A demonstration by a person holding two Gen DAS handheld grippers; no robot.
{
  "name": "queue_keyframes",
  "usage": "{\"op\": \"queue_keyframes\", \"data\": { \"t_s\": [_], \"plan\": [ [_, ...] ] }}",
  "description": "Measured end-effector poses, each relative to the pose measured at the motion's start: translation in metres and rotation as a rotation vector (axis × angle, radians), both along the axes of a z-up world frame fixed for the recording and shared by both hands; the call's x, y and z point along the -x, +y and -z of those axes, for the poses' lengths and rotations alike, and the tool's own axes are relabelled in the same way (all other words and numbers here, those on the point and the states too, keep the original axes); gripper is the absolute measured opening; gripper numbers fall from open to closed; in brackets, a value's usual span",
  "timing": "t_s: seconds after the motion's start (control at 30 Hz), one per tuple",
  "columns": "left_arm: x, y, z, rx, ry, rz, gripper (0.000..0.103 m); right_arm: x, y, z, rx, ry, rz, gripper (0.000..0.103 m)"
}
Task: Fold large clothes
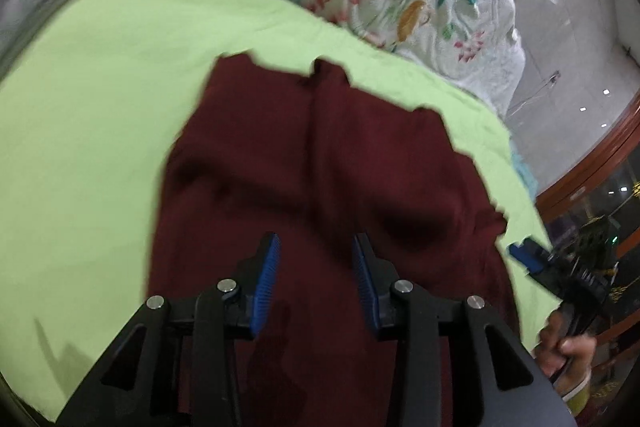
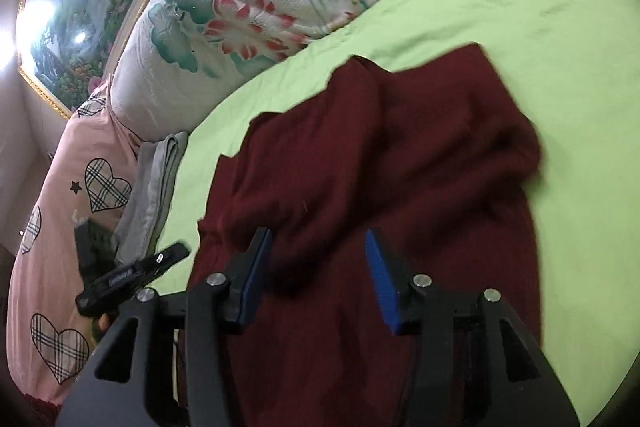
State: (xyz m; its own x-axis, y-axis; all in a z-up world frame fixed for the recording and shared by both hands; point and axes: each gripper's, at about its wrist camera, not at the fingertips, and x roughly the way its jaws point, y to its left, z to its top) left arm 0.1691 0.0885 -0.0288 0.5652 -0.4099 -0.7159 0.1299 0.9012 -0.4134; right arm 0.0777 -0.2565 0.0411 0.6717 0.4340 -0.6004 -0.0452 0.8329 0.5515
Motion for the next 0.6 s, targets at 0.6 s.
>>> {"op": "queue_keyframes", "data": {
  "t_s": [0.6],
  "plan": [
    [0.164, 0.079, 0.065, 0.126, 0.129, 0.021, 0.072, 0.13, -0.066, 0.056, -0.106, 0.156, -0.028, 0.058]
  ]
}}
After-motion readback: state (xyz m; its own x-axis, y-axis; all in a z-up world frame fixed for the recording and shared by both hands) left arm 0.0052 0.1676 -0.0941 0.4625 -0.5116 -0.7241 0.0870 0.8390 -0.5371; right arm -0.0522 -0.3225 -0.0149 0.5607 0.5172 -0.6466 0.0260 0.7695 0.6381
